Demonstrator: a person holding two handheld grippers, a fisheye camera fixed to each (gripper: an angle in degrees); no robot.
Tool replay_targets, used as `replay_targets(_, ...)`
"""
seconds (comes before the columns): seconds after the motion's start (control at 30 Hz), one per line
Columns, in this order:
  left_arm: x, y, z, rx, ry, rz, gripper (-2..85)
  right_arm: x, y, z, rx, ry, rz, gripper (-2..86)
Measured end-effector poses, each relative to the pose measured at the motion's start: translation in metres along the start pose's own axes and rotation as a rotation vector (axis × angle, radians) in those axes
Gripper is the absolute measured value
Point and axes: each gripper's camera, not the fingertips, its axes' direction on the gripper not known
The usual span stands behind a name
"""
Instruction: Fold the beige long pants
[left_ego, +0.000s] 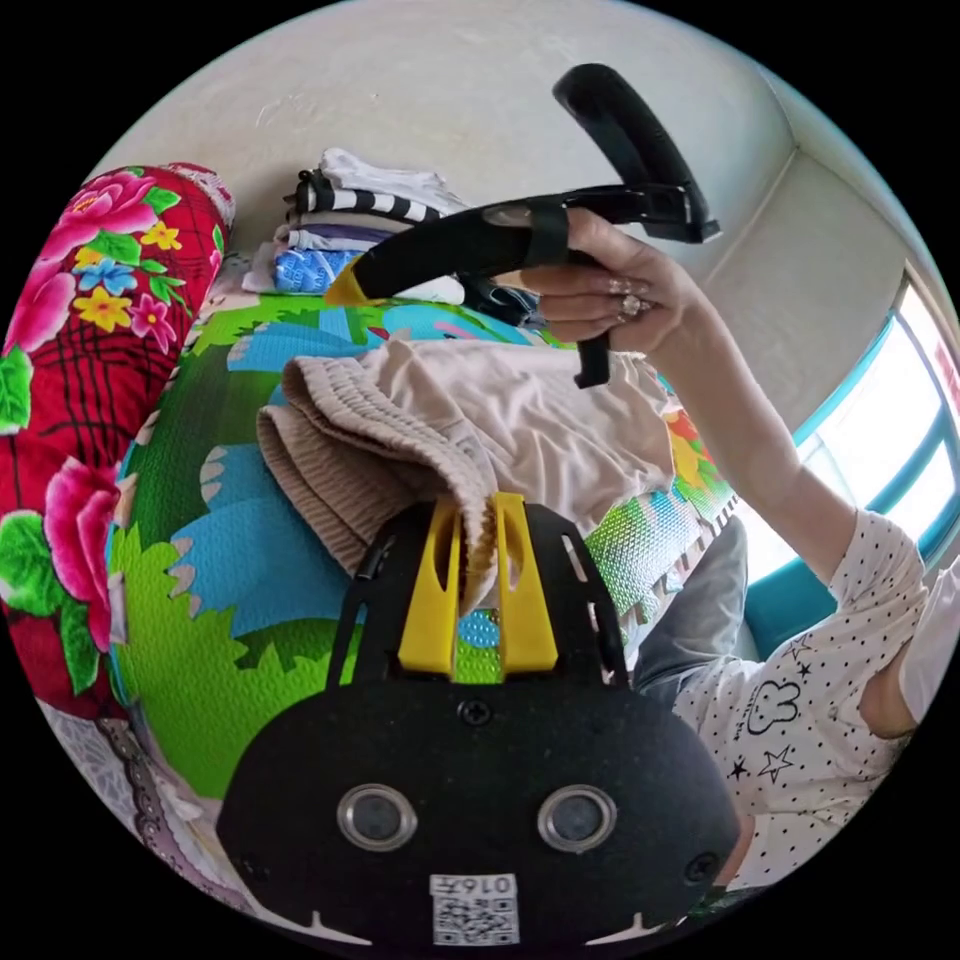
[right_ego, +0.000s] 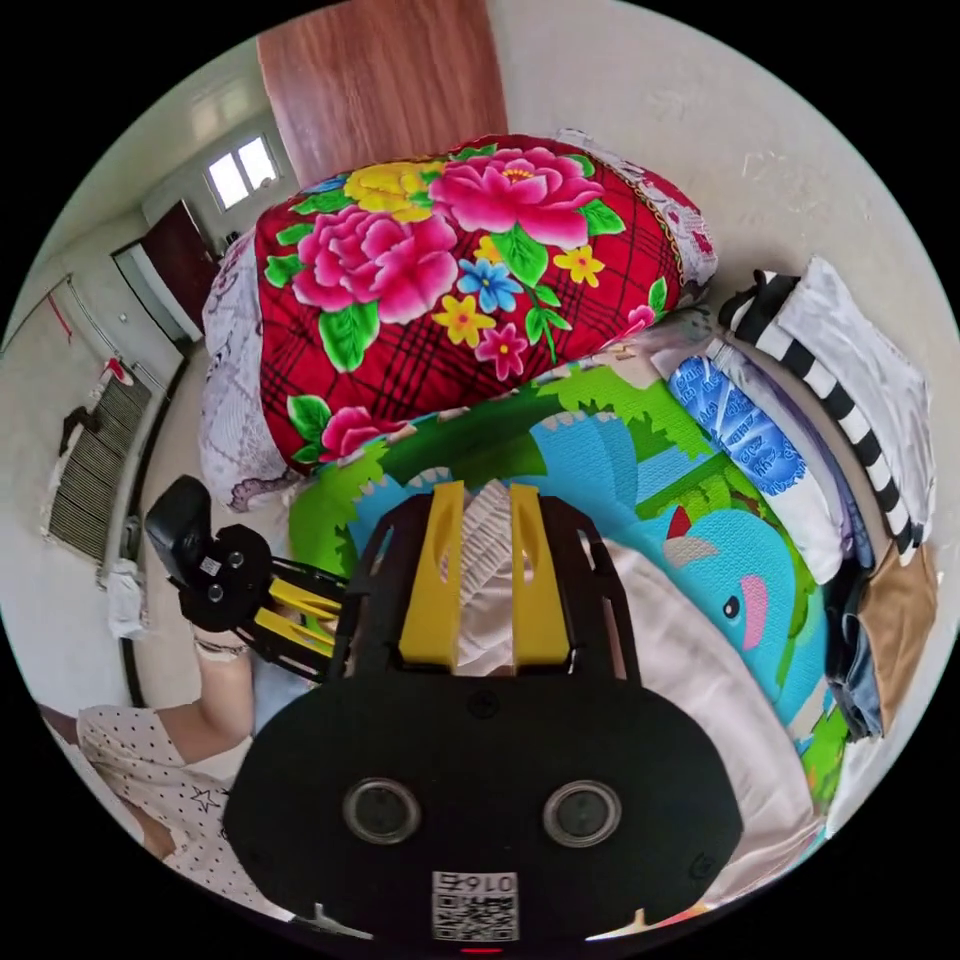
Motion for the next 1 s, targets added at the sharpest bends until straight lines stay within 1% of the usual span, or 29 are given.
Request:
replay_targets(0.13, 0.000, -0.004, 0.000, 0.000, -0.038, 0.032, 6.1, 0.038, 0.004, 0.023, -0.074, -0.044, -0.041, 8.4)
replay_targets(0.27, -0.006, -0.006, -0.002, 0.007, -0.040, 0.034, 6.3, 0.066, 0.013, 0.056, -0.116, -0.149, -0.123, 9.2)
replay_targets(0.3, -0.008, -0.006, -0.003, 0.011, -0.036, 0.032, 6.3, 0.070, 0.018, 0.067, -0.159, -0.161, -0.176, 8.9)
replay_targets(0.37, -0.011, -0.008, -0.003, 0.009, -0.043, 0.023, 6.3, 0.075, 0.025, 0.086, -0.231, -0.137, -0.205, 8.0)
replay_targets(0.47, -0.014, -0.012, -0.003, 0.008, -0.081, 0.024, 6.0, 0.080, 0.043, 0.091, -0.174, -0.100, -0.241, 5.8)
replay_targets(0.53, -0.014, -0.012, -0.006, 0.018, -0.097, 0.038, 5.6, 0.080, 0.057, 0.083, -0.128, -0.055, -0.298, 4.9)
replay_targets(0.6, -0.011, -0.011, -0.010, 0.041, -0.095, 0.056, 5.2, 0.077, 0.078, 0.062, -0.035, -0.027, -0.387, 4.3)
replay_targets(0.73, -0.003, -0.004, -0.025, 0.109, -0.081, 0.103, 5.3, 0.078, 0.108, 0.031, 0.089, -0.057, -0.507, 3.9)
replay_targets(0.77, -0.003, -0.002, -0.027, 0.111, -0.074, 0.104, 5.4, 0.081, 0.116, 0.024, 0.117, -0.093, -0.525, 4.1)
replay_targets(0.87, -0.010, 0.006, -0.026, 0.067, -0.057, 0.092, 5.7, 0.085, 0.125, 0.034, 0.104, -0.205, -0.531, 4.9)
replay_targets(0.93, -0.020, 0.004, -0.015, -0.030, -0.051, 0.044, 5.6, 0.080, 0.130, 0.057, 0.065, -0.185, -0.536, 5.7)
replay_targets(1.0, -0.021, 0.001, -0.004, -0.111, -0.075, 0.041, 5.7, 0.074, 0.134, 0.097, -0.010, -0.115, -0.502, 6.8)
